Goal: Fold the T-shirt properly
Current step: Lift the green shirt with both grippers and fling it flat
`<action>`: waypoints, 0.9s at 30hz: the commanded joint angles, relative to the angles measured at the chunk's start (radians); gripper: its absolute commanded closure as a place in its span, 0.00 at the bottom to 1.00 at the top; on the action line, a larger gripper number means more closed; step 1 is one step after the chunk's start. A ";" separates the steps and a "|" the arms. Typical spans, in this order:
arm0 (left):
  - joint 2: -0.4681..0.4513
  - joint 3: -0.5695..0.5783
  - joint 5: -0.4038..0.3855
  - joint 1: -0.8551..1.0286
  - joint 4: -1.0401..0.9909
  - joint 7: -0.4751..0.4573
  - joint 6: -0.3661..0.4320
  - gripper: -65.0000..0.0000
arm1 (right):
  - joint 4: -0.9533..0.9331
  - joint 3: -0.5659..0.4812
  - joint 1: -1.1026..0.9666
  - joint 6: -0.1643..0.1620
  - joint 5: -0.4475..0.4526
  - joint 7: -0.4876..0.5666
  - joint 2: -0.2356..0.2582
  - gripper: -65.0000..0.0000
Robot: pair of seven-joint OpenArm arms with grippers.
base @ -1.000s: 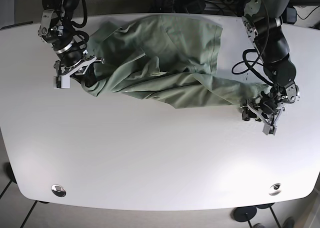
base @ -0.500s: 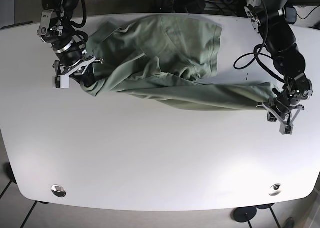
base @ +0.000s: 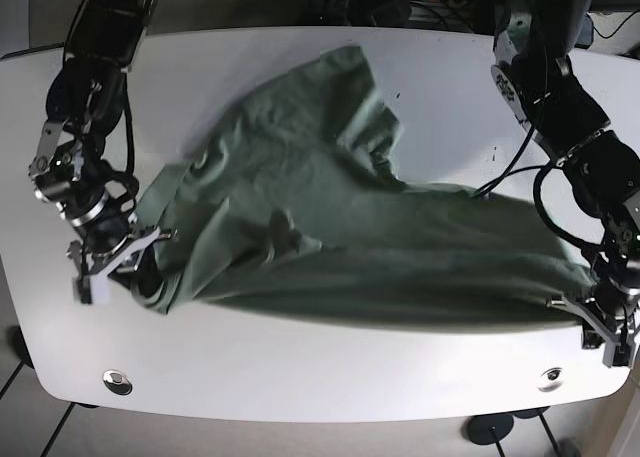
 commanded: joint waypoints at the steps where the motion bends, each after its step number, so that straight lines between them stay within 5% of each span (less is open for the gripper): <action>1: -0.017 0.031 -0.005 -0.145 -0.044 -0.004 0.006 1.00 | -0.028 0.001 0.137 0.006 0.015 0.008 0.019 0.97; 7: -0.059 0.055 -0.005 -0.486 -0.228 0.003 0.008 1.00 | -0.223 -0.112 0.613 0.007 0.026 -0.010 0.219 0.97; 11: -0.062 0.061 -0.005 -0.521 -0.239 0.000 0.008 1.00 | -0.222 -0.132 0.714 0.007 0.026 -0.047 0.256 0.97; 15: -0.063 0.052 -0.005 -0.485 -0.241 0.000 0.005 1.00 | -0.174 -0.104 0.605 0.007 0.026 -0.060 0.253 0.97; 19: -0.083 0.038 -0.014 -0.251 -0.178 -0.001 0.003 1.00 | -0.058 0.008 0.271 0.007 0.026 -0.057 0.176 0.97; 27: -0.030 -0.177 -0.014 0.227 -0.014 -0.001 0.000 1.00 | 0.038 0.143 -0.249 0.017 0.021 -0.053 -0.011 0.97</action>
